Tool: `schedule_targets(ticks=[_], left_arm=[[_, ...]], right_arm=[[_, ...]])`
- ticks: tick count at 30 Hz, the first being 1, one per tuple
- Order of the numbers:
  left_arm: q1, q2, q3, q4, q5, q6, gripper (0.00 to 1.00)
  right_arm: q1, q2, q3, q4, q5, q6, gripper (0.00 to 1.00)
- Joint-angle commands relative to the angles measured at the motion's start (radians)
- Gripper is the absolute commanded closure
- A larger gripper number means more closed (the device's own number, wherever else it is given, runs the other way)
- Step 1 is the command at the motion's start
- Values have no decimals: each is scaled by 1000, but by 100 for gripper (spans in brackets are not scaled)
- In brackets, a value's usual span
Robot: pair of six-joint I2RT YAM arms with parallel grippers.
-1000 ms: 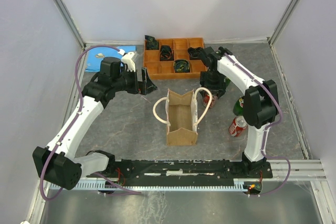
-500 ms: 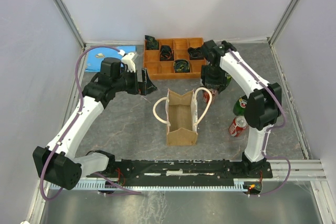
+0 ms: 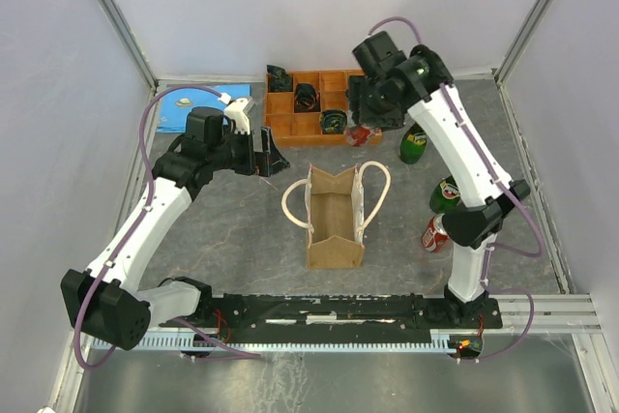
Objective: Place the beverage into the canvas bag
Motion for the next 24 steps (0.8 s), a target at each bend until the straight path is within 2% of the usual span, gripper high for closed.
schedule_targets(ticks=[1,5,10,14,24], left_arm=[[5,-16,-8,37,13,33,2],[4,-21,-18,36,13,33,2],[4,-20,-22,31,9,37,3],[5,-20,-23,24,6,43,3],[4,-30,-28,6,-2,62,3]], right_arm=[[140,-72,80,-44,56,19,100],[233,-133,-4,-51,83,59,100],[323,-212,-183,-14,96,104,100],[383,-222,-269,15,103,123,100],[410,-178,-440,223,114,95,100]])
